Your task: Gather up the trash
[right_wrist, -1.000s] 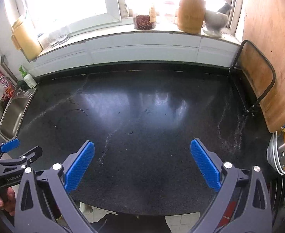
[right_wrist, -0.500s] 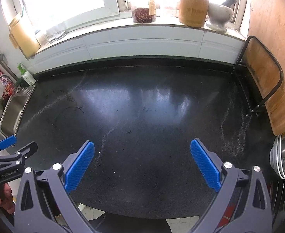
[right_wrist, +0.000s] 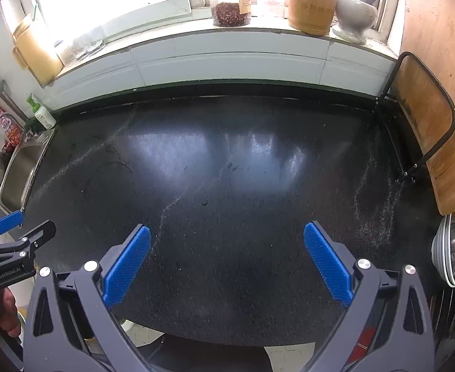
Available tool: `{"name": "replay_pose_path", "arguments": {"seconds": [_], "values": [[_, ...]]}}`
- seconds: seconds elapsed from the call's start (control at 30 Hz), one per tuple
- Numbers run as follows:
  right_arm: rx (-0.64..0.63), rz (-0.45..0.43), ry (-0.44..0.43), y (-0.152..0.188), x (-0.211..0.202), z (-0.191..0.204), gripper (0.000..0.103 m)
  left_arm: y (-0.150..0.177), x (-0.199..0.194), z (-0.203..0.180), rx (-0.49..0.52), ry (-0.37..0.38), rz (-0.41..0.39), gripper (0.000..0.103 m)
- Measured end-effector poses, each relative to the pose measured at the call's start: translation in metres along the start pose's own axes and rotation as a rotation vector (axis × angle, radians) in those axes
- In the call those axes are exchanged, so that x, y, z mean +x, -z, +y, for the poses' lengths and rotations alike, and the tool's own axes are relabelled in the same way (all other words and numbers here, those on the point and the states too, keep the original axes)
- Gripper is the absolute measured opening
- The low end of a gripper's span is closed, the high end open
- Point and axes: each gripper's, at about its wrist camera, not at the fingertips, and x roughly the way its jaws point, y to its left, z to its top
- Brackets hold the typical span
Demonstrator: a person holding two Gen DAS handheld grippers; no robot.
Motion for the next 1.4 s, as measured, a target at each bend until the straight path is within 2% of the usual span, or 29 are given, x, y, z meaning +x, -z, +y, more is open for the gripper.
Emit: {"name": "replay_pose_path", "arguments": {"seconds": [1.4], "values": [[0.001, 0.003, 0.001, -0.0009, 0.0005, 0.0043, 0.096, -0.0059, 0.0093, -0.0033, -0.002, 0.0, 0.014, 0.097]]}}
